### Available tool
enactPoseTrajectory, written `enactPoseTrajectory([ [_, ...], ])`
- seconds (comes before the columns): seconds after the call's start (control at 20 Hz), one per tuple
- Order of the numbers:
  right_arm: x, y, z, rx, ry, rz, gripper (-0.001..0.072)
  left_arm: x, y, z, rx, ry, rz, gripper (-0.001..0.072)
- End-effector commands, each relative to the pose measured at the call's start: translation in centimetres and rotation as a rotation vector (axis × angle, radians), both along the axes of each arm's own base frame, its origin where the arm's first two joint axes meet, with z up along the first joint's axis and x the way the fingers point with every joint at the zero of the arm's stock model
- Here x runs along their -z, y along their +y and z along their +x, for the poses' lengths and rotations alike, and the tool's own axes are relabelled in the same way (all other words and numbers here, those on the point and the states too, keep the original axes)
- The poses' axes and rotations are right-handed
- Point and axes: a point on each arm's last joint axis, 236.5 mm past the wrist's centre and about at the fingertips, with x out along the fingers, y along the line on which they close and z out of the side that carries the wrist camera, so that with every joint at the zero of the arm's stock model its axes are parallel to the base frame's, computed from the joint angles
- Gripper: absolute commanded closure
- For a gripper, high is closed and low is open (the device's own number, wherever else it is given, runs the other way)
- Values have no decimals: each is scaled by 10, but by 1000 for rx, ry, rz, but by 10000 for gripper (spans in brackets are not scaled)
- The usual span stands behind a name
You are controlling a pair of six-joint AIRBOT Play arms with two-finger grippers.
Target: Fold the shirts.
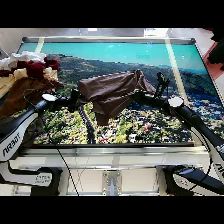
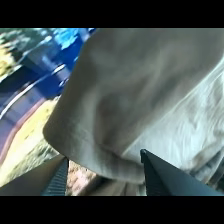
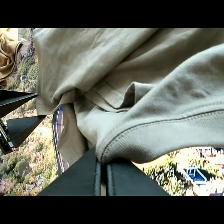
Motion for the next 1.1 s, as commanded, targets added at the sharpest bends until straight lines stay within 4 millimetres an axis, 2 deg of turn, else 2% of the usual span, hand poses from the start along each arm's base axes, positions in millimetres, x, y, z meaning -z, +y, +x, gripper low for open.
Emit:
enactPoseTrajectory([
  [0.0, -1, -3, 3, 14, -11, -6, 677, 8, 10, 6, -23, -16, 48, 257],
  [0.05, -1, -3, 4, 15, -12, -6, 677, 11, 13, 8, -33, -19, 55, 364],
  [0.1, -2, -3, 4, 16, -13, -6, 677, 10, 16, 11, -46, -29, 65, 512],
  [0.15, -2, -3, 4, 16, -13, -6, 677, 8, 21, 17, -68, -47, 77, 702],
  [0.25, -7, -4, 5, 14, -30, -13, 677, -6, 22, 30, -36, -118, 108, 699],
  [0.3, -19, -6, 8, 5, -71, -36, 678, -27, 17, 41, 14, -192, 127, 700],
  [0.35, -34, -13, 10, -12, -126, -83, 678, -56, 11, 52, 100, -301, 175, 701],
  [0.4, -58, -23, 11, -19, -187, -125, 679, -94, 6, 62, 177, -423, 229, 700],
  [0.45, -84, -39, 10, -4, -231, -157, 679, -144, -1, 66, 242, -553, 268, 700],
  [0.55, -145, -79, -4, 50, -321, -234, 679, -251, -13, 53, 344, -815, 352, 700],
  [0.6, -177, -98, -17, 78, -373, -277, 679, -303, -13, 38, 350, -933, 389, 700],
  [0.7, -251, -129, -56, 143, -513, -359, 680, -402, -10, -6, 322, -1150, 455, 701],
  [0.75, -289, -139, -77, 183, -599, -381, 680, -447, -7, -36, 308, -1254, 503, 700],
  [0.85, -368, -153, -124, 278, -795, -420, 682, -521, 2, -101, 268, -1436, 609, 701],
  [0.9, -402, -157, -148, 317, -878, -449, 682, -553, 7, -136, 246, -1520, 666, 701],
  [0.95, -425, -159, -165, 338, -933, -480, 682, -575, 10, -164, 232, -1580, 708, 702],
  [1.0, -444, -159, -178, 353, -978, -498, 682, -590, 12, -190, 221, -1616, 735, 702],
  [1.05, -456, -159, -183, 361, -1007, -508, 682, -594, 14, -204, 226, -1613, 758, 702],
])
